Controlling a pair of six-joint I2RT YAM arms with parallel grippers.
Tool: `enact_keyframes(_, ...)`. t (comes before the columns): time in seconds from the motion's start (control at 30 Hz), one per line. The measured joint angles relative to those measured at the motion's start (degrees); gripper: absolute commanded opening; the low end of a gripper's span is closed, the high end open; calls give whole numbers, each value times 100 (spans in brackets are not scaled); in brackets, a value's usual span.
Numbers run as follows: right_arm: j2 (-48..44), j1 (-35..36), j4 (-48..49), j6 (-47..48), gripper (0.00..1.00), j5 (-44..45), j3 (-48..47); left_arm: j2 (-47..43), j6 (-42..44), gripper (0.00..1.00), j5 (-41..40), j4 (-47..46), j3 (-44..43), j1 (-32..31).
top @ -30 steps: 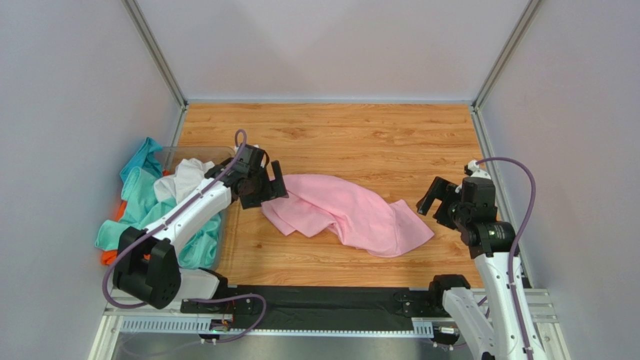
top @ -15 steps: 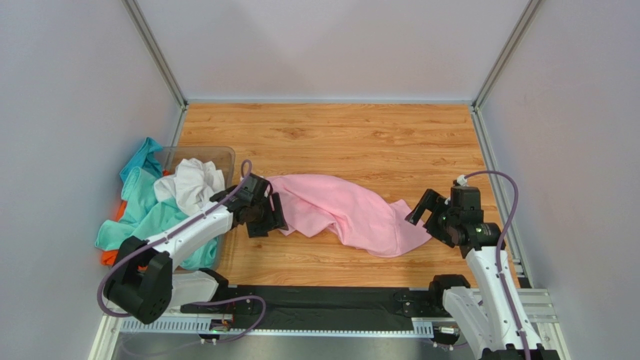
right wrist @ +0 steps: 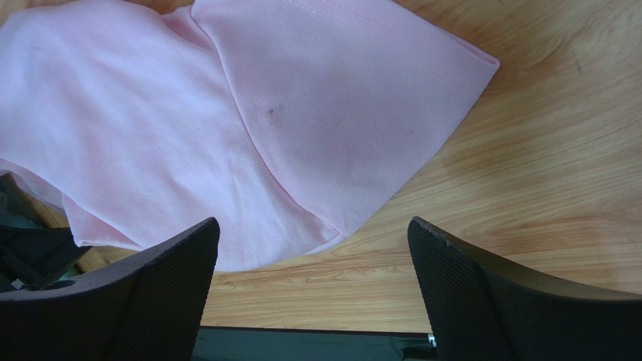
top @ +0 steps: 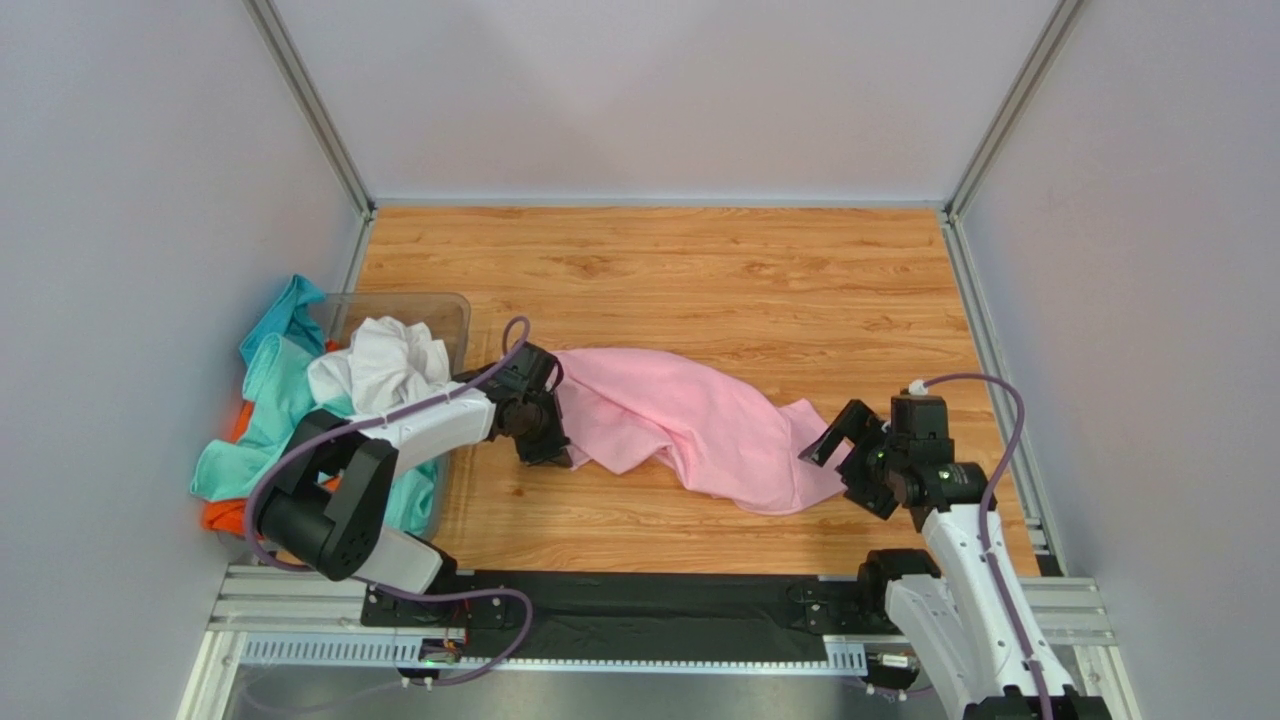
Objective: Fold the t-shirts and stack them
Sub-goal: Flatten the tshirt out
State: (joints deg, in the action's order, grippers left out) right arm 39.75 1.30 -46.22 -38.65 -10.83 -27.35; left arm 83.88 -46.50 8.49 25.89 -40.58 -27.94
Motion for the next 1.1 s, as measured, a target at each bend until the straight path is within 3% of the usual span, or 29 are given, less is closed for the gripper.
enact_keyframes(0.2, 140, 133, 140, -155, 92, -92, 232, -103, 26, 0, -166, 35, -2, -4)
enact_keyframes(0.43, 1056, 1075, 767, -529, 88, -105, 479, -723, 37, 0, -463, 129, 111, -4)
enact_keyframes(0.53, 1447, 1399, 1156, -638, 67, -59, 422, -772, 39, 0, -503, 160, 127, -4)
enact_keyframes(0.57, 1591, 1453, 1266, -664, 37, -57, 385, -772, 39, 0, -516, 166, 131, -4)
enact_keyframes(0.6, 1740, 1502, 1388, -658, 25, -24, 354, -774, 42, 0, -525, 181, 133, -4)
enact_keyframes(0.7, 2114, 1563, 1547, -702, 5, 146, 323, -837, 55, 0, -595, 240, 133, -4)
enact_keyframes(0.87, 1738, 1606, 1104, -503, 0, 693, -203, -1261, 140, 0, -898, 669, -127, -4)
enact_keyframes(1.1, 601, 1609, 411, 74, 0, 1340, -2151, -2229, 348, 0, -1412, 1062, -1252, -4)
